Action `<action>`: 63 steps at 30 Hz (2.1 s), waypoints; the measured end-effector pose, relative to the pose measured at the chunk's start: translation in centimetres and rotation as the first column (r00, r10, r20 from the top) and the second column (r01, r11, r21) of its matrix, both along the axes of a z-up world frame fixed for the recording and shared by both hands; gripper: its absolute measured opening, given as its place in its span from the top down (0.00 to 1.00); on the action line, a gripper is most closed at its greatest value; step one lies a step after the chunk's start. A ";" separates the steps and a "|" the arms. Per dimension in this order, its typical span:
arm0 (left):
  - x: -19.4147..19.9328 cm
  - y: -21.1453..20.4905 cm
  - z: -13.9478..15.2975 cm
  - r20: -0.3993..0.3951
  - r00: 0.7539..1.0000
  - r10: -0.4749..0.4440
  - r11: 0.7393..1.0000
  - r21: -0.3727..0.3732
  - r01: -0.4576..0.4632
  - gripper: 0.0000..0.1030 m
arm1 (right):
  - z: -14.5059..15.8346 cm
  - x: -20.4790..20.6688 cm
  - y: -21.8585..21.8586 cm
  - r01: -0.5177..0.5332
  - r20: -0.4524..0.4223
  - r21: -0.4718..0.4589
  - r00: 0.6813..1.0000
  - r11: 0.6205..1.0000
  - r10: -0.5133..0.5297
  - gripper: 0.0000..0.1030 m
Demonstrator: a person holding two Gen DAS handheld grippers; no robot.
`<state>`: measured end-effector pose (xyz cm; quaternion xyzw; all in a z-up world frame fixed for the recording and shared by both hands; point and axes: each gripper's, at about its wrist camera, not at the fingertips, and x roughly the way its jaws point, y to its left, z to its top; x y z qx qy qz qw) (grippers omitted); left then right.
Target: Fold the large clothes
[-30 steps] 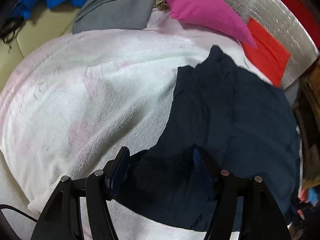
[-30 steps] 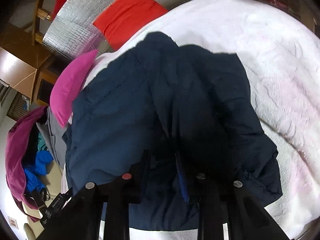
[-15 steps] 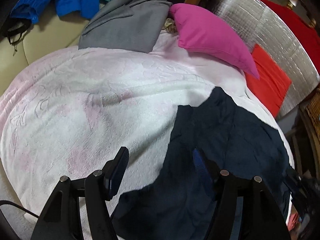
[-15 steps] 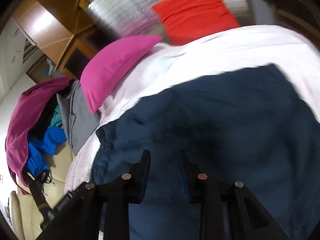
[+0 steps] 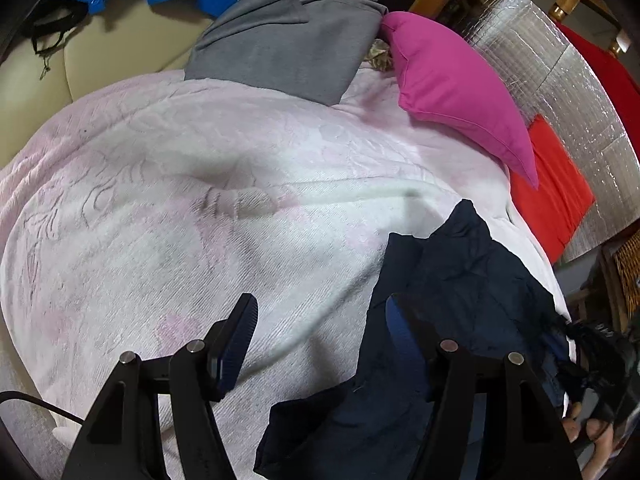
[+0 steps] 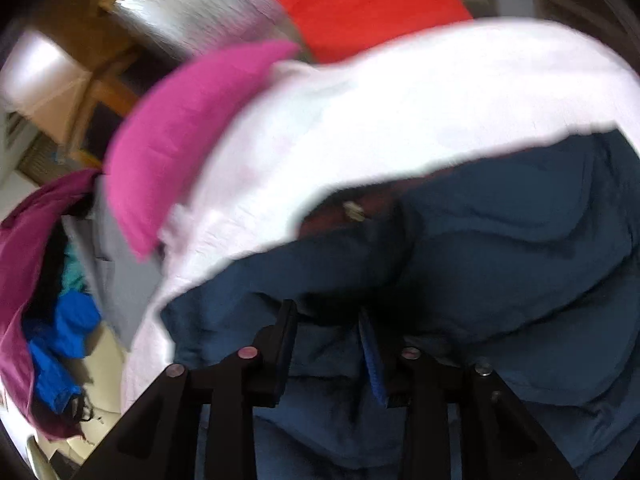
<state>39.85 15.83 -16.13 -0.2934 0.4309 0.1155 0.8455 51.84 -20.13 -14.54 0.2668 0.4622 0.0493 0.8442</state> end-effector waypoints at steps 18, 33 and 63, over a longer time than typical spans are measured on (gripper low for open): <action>1.0 -3.8 1.0 0.004 0.988 -0.151 0.984 0.097 0.150 0.34 | -1.3 -0.2 5.7 -0.124 0.052 0.020 0.991 0.992 0.123 0.45; 1.7 -8.5 0.5 -0.080 0.963 -0.258 0.918 0.292 0.270 0.34 | -0.5 -12.3 -13.4 0.154 0.069 -0.157 0.987 0.975 -0.145 0.40; -1.2 -10.1 4.7 0.127 0.950 -0.287 0.824 0.538 0.177 0.34 | -2.5 -19.4 -15.5 0.056 0.002 -0.081 0.998 0.995 -0.056 0.34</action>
